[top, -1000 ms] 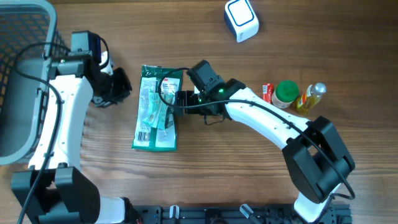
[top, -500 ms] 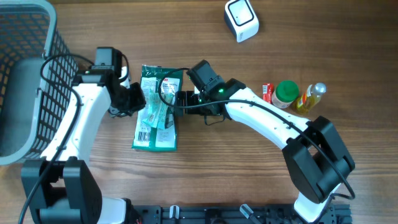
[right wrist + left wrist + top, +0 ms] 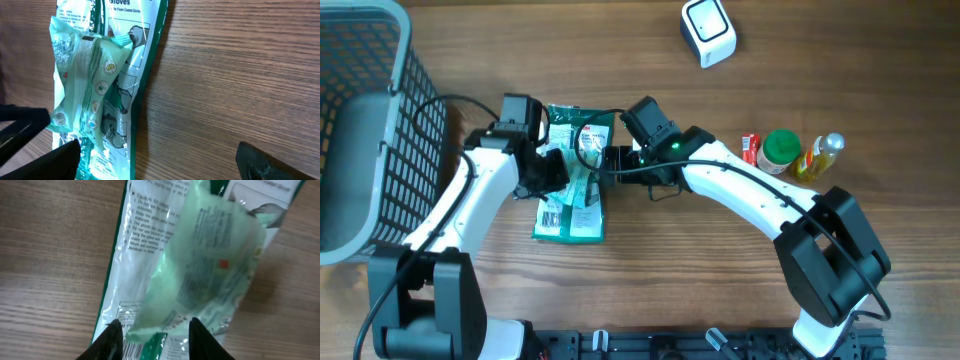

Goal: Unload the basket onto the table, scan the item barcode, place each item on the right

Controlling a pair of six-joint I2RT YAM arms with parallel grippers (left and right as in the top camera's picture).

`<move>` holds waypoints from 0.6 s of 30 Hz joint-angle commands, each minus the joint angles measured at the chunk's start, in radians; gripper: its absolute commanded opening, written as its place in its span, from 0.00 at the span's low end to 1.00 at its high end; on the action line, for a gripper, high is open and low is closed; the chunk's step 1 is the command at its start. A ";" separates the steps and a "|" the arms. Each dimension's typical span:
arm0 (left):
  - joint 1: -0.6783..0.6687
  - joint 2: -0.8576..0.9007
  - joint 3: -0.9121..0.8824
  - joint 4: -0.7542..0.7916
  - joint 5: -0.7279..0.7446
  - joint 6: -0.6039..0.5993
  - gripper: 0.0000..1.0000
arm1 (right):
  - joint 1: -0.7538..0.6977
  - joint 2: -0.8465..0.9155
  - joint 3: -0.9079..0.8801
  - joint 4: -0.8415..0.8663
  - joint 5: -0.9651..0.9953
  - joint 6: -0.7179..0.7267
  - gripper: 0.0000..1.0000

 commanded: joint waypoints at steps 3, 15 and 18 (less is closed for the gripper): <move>-0.005 -0.004 -0.058 0.061 0.006 0.002 0.32 | -0.002 -0.007 0.014 0.000 0.020 0.004 1.00; -0.005 -0.005 -0.060 0.099 0.024 0.009 0.36 | -0.002 -0.006 0.014 0.001 0.021 0.004 1.00; 0.000 -0.005 -0.046 0.113 0.026 0.009 0.39 | -0.002 -0.006 0.014 -0.002 0.020 0.004 1.00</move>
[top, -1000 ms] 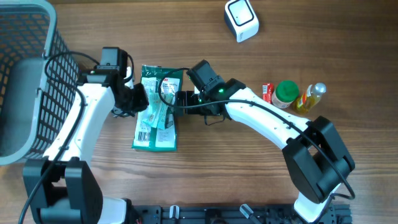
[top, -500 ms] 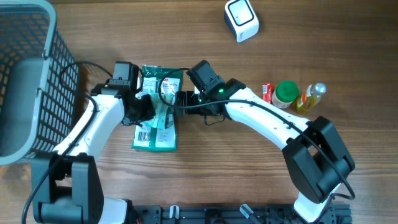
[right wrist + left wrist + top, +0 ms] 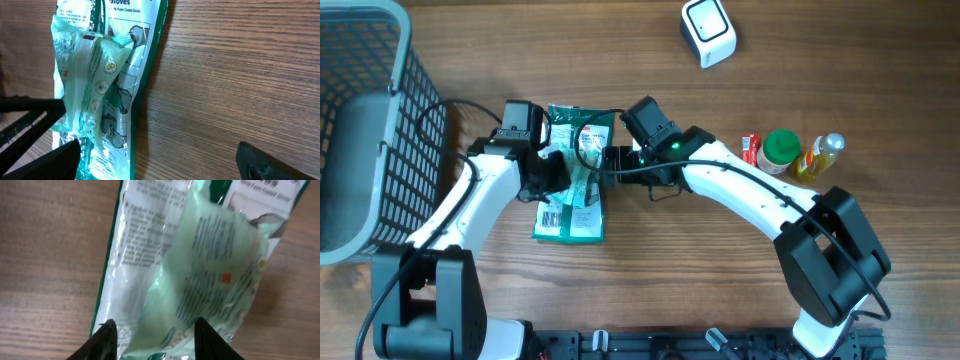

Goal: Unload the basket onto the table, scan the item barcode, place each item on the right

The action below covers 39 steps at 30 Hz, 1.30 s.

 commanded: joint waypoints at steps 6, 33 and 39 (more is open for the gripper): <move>0.000 -0.004 0.013 -0.009 0.119 0.061 0.42 | -0.002 -0.006 0.014 -0.001 0.021 0.003 1.00; 0.000 -0.211 -0.014 0.075 0.335 0.024 0.04 | -0.123 -0.024 0.014 0.035 -0.321 -0.003 0.59; -0.001 -0.214 -0.016 0.045 0.486 0.062 0.04 | -0.242 -0.024 0.014 0.091 -0.761 -0.128 0.82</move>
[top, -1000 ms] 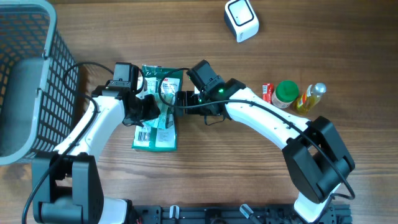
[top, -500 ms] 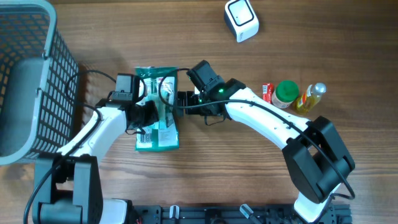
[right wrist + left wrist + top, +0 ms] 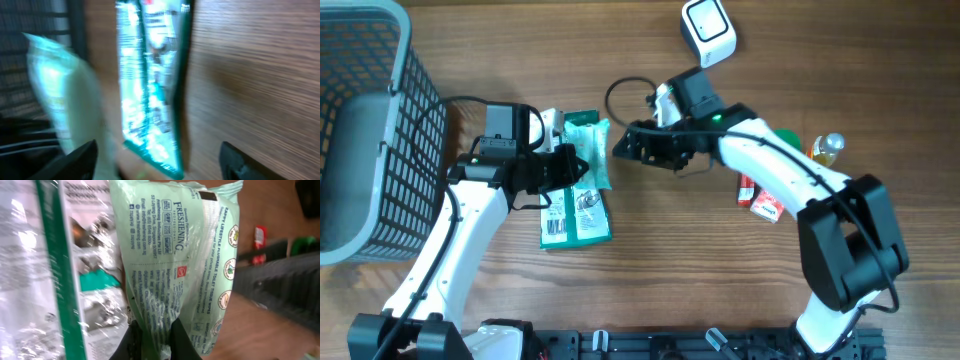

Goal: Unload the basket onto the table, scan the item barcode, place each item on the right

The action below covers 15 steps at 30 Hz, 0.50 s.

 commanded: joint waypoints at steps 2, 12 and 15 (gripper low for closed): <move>-0.001 -0.002 0.008 0.005 0.130 0.028 0.04 | -0.020 -0.024 0.014 0.087 -0.322 -0.061 0.85; -0.077 -0.002 0.008 0.002 0.144 0.028 0.04 | 0.008 -0.023 0.014 0.113 -0.244 -0.057 0.62; -0.079 -0.002 0.006 -0.006 0.129 0.028 0.04 | 0.003 -0.023 0.014 0.118 -0.230 -0.056 0.26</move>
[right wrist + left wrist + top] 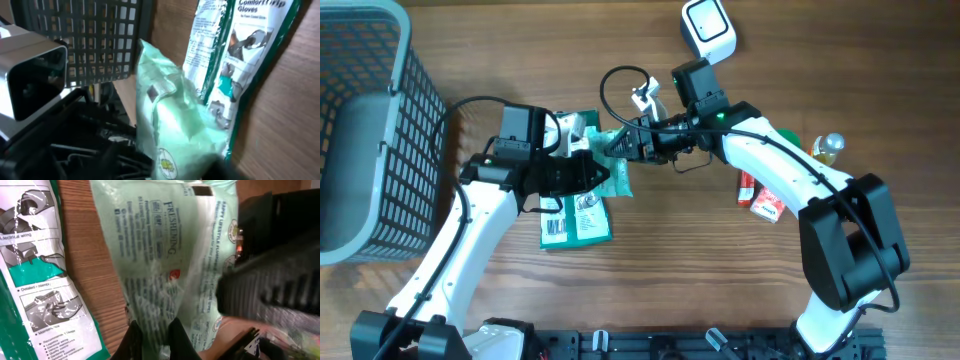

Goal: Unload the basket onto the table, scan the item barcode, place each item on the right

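Observation:
A pale green wipes packet (165, 255) hangs above the table, and my left gripper (155, 330) is shut on its lower edge. In the overhead view the packet (612, 168) sits between both arms. My right gripper (172, 165) is open, its blurred fingers standing either side of the packet's (180, 125) far end, close to it. From above, the right gripper (622, 147) meets the packet from the right and the left gripper (586, 172) from the left. The white scanner (708, 30) stands at the back. No barcode shows clearly.
A green-and-white glove pack (576, 215) lies flat under the left arm. The grey basket (370, 110) fills the far left. A red box (760, 195) and a yellow bottle (828, 147) sit at the right by the right arm.
The left gripper has carried the packet a little to the right. The right gripper, which was clear of it, now has its fingers around the packet's far end.
At first the packet lay on the glove pack with my left gripper open over it and the right gripper open beside it. Later the left gripper was shut on the packet, holding it up. The red box had shifted. Now both grippers meet at the packet.

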Controlling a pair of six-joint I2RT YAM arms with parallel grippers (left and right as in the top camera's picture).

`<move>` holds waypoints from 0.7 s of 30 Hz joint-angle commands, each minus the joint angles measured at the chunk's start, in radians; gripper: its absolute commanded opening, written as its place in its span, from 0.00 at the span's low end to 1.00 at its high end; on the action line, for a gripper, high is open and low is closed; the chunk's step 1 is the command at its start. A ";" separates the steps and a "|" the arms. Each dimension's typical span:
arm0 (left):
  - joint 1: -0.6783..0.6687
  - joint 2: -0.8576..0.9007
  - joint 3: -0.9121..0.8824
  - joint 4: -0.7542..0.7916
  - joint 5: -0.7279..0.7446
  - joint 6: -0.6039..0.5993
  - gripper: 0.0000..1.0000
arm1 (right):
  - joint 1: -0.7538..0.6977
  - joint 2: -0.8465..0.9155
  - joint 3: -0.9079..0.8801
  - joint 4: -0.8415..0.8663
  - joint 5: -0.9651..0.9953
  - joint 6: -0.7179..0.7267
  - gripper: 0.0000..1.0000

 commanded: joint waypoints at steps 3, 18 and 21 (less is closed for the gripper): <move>-0.007 -0.001 0.005 -0.023 0.003 0.024 0.04 | 0.000 -0.023 0.014 0.023 0.014 -0.015 0.04; -0.007 0.005 -0.022 -0.090 -0.349 0.023 0.15 | 0.001 -0.023 0.014 -0.121 0.355 -0.045 0.04; -0.007 0.018 -0.047 -0.056 -0.349 0.020 0.16 | 0.001 -0.023 0.013 -0.138 0.391 -0.058 0.04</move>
